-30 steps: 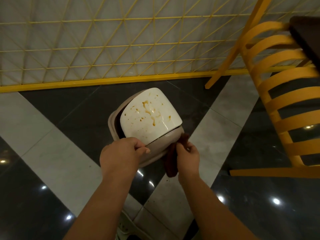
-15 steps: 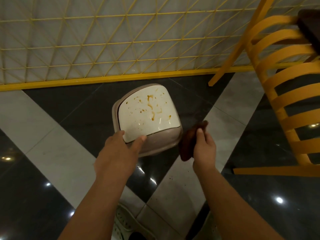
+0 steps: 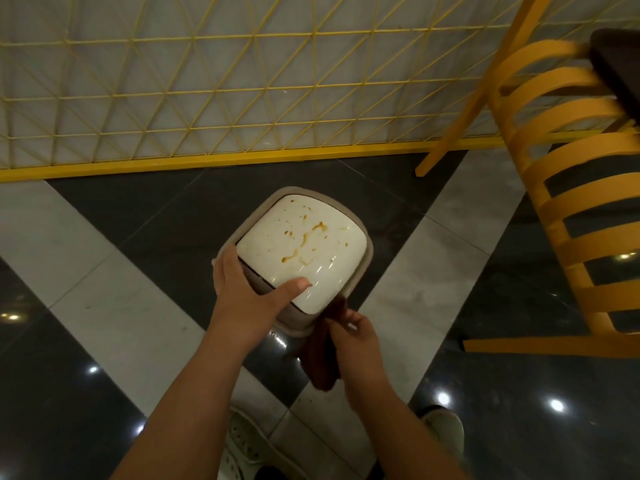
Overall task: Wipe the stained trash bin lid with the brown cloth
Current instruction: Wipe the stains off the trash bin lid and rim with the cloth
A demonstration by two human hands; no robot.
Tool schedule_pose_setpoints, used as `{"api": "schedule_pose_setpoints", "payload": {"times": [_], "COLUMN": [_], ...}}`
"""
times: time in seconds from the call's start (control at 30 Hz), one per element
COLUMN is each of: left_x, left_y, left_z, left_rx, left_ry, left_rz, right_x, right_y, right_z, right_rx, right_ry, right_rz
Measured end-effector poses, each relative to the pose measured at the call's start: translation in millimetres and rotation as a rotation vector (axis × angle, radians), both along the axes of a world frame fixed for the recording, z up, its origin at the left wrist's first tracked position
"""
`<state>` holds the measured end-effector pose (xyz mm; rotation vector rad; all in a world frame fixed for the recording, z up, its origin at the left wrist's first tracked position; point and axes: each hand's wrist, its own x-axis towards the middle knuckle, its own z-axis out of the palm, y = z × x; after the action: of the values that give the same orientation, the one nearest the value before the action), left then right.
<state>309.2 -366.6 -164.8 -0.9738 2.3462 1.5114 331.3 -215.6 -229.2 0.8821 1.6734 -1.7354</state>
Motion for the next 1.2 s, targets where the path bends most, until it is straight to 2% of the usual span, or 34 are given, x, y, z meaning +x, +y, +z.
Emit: {"api": "schedule_pose_setpoints", "payload": {"times": [0.13, 0.23, 0.3, 0.4, 0.53, 0.7, 0.8, 0.87, 1.0, 1.07, 1.2], "left_x": [4, 4, 2, -1, -3, -3, -3, -4, -6, -5, -5], "left_y": [-8, -11, -10, -8, -5, -2, -4, -4, -2, -1, -3], "left_z": [2, -2, -5, -3, -2, -5, -5, -5, 0, 2, -1], "left_rx": [-0.037, -0.166, -0.271, -0.336, -0.374, -0.47, -0.464, -0.459, -0.445, -0.435, -0.404], "left_ry": [0.019, 0.034, 0.0, -0.031, -0.04, -0.024, -0.038, -0.05, -0.072, -0.078, -0.084], "left_rz": [-0.194, -0.345, -0.386, -0.417, -0.426, -0.455, -0.462, -0.462, -0.44, -0.439, -0.45], "right_x": [17, 7, -3, -17, -26, -15, -30, -30, 11, 25, 3], "right_y": [1, 19, 26, 21, 5, 4, 6, 0, -21, -21, 2], "right_z": [-2, 13, 27, 43, 44, 38, 34, 36, 35, 26, 22], "right_rx": [0.06, 0.154, 0.148, 0.134, 0.17, 0.307, 0.323, 0.303, 0.317, 0.32, 0.399], "right_ry": [0.002, 0.133, 0.252, 0.401, 0.505, 0.608, 0.577, 0.621, 0.771, 0.826, 0.803], "right_rz": [-0.045, -0.285, -0.365, -0.315, -0.328, -0.15, -0.231, -0.2, 0.138, 0.239, 0.191]}}
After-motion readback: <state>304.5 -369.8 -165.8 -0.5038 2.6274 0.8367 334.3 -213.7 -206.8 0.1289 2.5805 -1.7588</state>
